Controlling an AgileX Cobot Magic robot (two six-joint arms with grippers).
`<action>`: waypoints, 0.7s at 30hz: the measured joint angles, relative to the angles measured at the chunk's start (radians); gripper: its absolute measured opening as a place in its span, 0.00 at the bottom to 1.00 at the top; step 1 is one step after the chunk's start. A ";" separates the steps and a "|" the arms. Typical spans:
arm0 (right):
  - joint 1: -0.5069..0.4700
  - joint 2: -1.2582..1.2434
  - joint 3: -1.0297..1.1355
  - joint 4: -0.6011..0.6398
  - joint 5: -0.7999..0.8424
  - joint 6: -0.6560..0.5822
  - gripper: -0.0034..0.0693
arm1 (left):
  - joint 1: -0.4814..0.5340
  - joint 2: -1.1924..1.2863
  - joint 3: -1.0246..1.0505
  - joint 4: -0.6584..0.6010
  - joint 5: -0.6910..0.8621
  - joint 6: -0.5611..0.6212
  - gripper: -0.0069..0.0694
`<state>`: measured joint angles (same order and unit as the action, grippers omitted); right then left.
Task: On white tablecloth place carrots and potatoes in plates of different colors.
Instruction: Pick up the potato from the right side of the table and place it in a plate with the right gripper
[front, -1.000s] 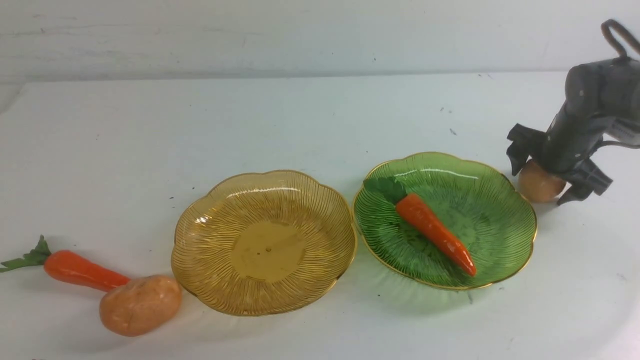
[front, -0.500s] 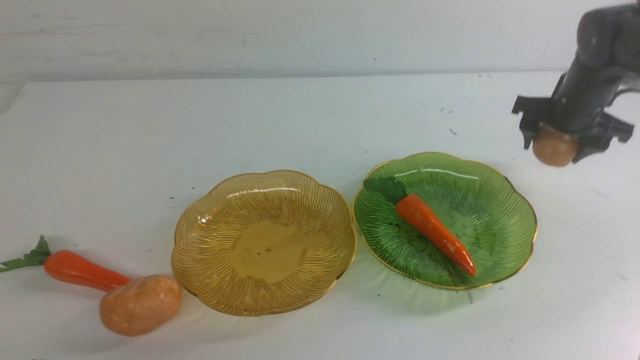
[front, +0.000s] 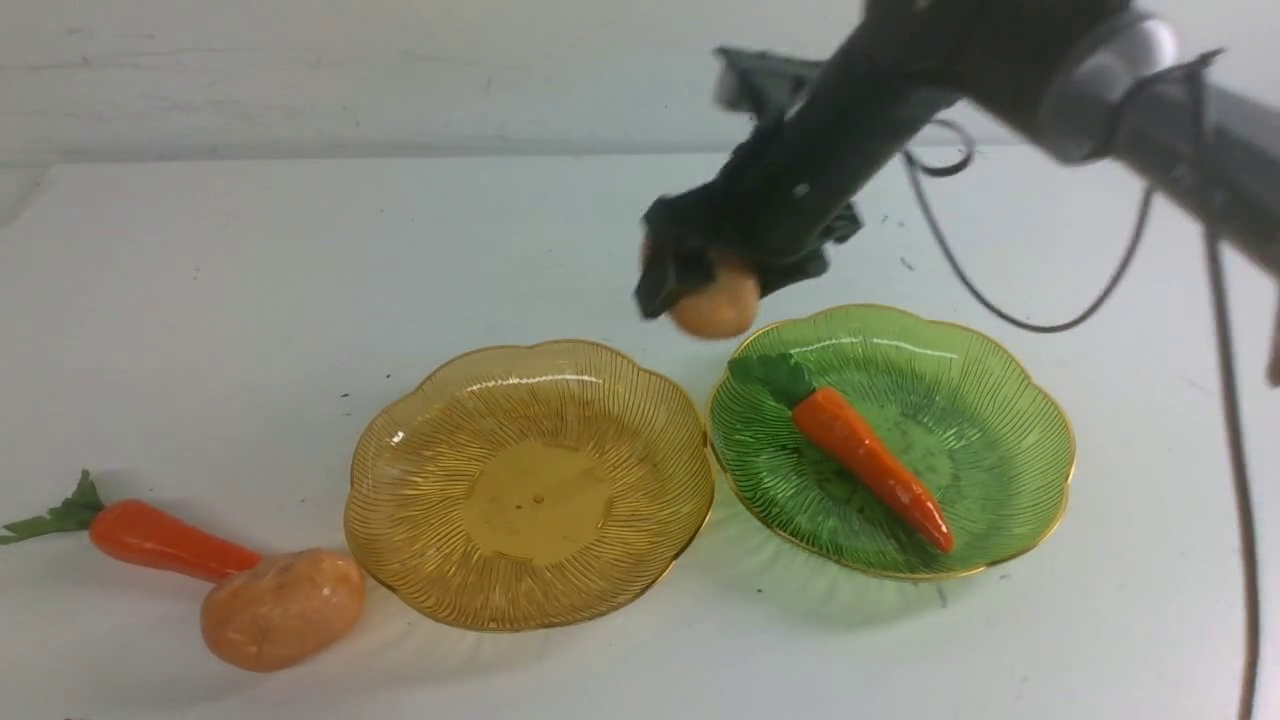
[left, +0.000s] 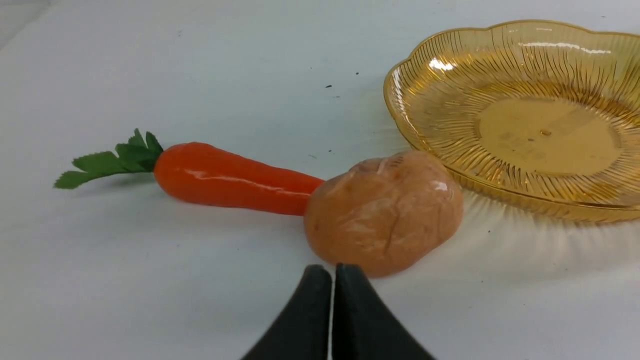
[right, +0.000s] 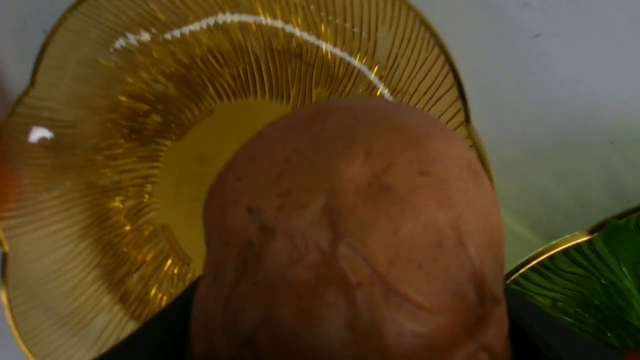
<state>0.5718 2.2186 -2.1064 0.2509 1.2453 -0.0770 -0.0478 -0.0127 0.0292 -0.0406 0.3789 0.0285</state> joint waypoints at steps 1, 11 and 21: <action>0.025 0.005 0.001 -0.030 0.000 -0.001 0.80 | 0.000 0.000 0.000 0.000 0.000 0.000 0.09; 0.163 0.108 0.006 -0.256 -0.040 0.086 0.88 | 0.000 0.000 0.000 0.000 0.000 0.000 0.09; 0.163 0.098 -0.055 -0.300 -0.006 0.087 0.91 | 0.000 0.000 0.000 0.000 0.000 0.000 0.09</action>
<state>0.7344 2.3168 -2.1615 -0.0495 1.2392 0.0096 -0.0478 -0.0127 0.0292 -0.0406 0.3789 0.0285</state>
